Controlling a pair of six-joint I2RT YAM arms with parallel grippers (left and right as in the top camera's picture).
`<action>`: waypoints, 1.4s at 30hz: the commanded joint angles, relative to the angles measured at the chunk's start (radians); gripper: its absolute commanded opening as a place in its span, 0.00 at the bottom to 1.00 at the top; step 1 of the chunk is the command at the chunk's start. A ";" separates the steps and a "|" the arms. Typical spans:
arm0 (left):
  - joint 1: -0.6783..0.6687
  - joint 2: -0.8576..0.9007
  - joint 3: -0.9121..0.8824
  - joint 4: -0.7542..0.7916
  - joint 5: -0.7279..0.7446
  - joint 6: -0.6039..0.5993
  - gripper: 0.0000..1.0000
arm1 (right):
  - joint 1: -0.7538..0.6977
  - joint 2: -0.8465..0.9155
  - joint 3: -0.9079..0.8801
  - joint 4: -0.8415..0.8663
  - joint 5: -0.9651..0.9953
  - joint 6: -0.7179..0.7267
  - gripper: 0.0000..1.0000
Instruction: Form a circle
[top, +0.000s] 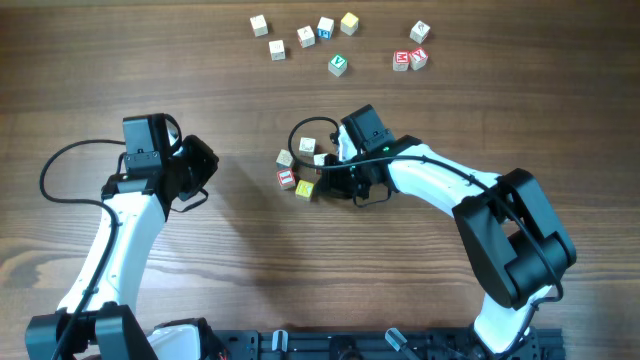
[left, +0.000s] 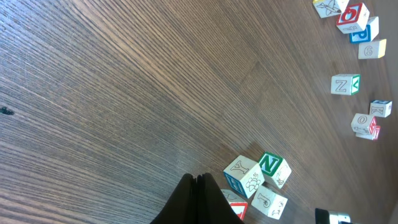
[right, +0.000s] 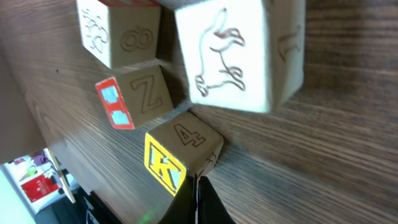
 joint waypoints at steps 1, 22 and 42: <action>0.005 0.009 0.010 -0.002 -0.010 0.020 0.05 | 0.005 -0.007 -0.002 0.018 -0.021 0.002 0.04; 0.005 0.009 0.010 -0.005 -0.010 0.020 0.04 | -0.007 -0.008 -0.002 0.000 0.029 -0.002 0.04; 0.005 0.009 0.010 -0.035 -0.077 0.020 0.04 | 0.009 -0.008 -0.002 0.014 0.017 0.072 0.04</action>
